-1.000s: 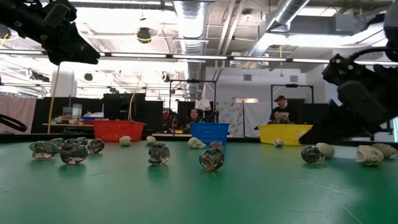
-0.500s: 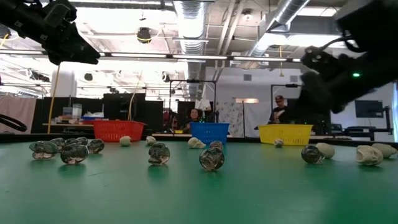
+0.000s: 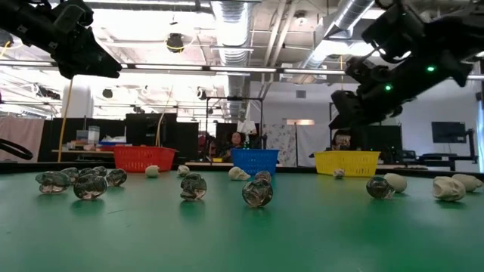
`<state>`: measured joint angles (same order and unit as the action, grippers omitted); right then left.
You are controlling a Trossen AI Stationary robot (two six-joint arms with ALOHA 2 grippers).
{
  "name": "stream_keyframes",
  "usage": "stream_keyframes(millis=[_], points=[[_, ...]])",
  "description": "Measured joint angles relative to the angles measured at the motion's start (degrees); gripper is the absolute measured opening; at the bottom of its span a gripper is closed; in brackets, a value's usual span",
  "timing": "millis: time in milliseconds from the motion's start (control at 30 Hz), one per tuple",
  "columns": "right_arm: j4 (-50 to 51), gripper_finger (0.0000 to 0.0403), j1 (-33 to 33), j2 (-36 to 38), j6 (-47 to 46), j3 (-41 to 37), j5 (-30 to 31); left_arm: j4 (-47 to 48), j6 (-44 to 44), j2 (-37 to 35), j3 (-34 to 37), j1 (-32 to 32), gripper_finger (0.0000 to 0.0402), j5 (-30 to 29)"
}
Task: Sort Halloween decoration
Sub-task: Put the white skull toy into the yellow bin
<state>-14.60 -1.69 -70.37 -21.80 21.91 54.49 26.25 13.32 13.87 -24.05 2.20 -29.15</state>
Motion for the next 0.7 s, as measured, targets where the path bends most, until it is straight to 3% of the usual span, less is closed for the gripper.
stream_keyframes(millis=[367, 700], points=[[-0.1, 0.01, 18.0, 4.6, 5.8, 0.0, -11.2, 0.0, 0.0, 0.0, 0.0, 0.0, 0.0169, 0.0], [-1.5, 0.0111, 32.5, -1.2, 3.8, 0.1, -23.6, 0.0, 0.0, 0.0, 0.0, 0.0, 0.0169, 0.0]])
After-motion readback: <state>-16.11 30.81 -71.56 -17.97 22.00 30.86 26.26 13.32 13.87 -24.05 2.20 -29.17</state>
